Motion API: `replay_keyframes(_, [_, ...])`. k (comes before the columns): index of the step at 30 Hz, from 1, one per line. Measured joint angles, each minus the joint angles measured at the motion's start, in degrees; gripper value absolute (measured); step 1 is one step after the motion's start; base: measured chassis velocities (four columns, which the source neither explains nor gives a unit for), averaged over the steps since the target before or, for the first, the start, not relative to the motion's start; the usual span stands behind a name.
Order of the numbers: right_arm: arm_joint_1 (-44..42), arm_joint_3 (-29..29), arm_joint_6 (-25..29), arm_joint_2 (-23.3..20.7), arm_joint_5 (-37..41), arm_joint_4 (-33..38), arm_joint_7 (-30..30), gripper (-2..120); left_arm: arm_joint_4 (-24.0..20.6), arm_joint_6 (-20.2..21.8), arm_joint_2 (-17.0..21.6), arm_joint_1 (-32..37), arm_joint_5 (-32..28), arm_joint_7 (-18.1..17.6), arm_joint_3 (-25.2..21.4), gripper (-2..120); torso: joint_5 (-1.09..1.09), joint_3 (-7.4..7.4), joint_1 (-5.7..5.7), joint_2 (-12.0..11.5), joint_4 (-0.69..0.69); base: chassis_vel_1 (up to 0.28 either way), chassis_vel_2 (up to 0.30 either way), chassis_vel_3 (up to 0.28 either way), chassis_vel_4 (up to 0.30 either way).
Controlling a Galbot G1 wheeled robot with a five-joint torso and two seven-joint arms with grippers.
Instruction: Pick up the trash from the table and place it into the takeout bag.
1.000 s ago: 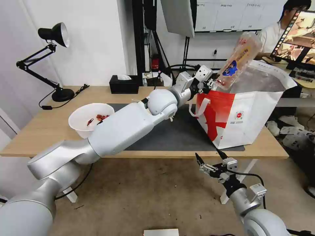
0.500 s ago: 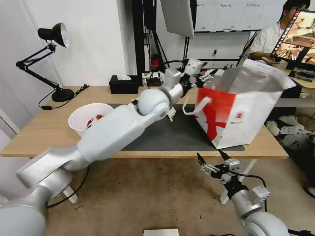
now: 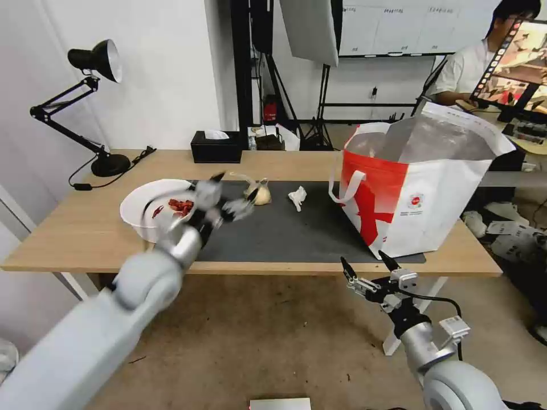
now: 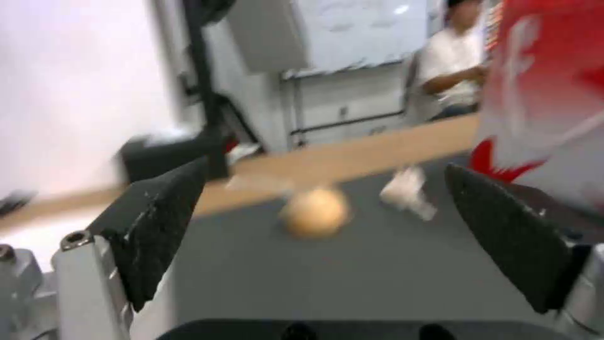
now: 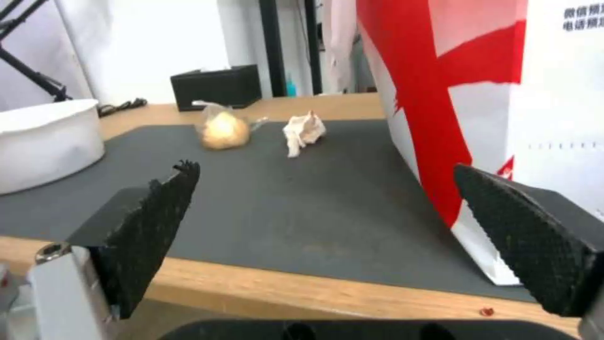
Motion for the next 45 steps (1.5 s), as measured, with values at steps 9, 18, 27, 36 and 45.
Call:
replay_keyframes(9, [-0.8,-0.2,2.9,0.7,0.0,-0.3,0.0,100,-3.2,-3.1,-11.0,20.8,10.6,-4.1,-12.7,100,0.01,0.00,-0.01,0.0,0.03,0.000,0.000,0.000,0.000])
replay_keyframes(18, [-2.0,-0.8,4.6,1.7,-2.9,-2.2,0.0,100,-2.4,-3.1,-14.1,24.2,14.2,-5.8,-14.7,100,0.02,0.01,0.00,0.0,0.02,0.000,0.000,0.000,0.000])
replay_keyframes(27, [-2.4,-1.0,4.9,2.0,-3.7,-3.2,0.0,100,-2.1,-3.1,-14.1,24.1,14.6,-5.8,-14.2,100,0.01,0.01,0.01,0.0,0.01,0.000,0.000,0.000,0.000])
replay_keyframes(36, [9.3,-9.7,3.5,-3.5,0.6,-6.5,-1.2,100,-1.9,-3.2,-13.9,24.2,14.6,-5.7,-14.3,100,0.02,0.02,0.01,0.0,0.01,0.000,0.000,0.000,0.000])
replay_keyframes(45, [38.9,-30.8,2.2,-7.2,6.6,-19.3,0.5,100,-2.9,-3.0,-14.4,25.5,15.2,-5.6,-15.3,100,-0.02,0.02,0.02,0.0,0.05,0.000,0.000,0.000,0.000])
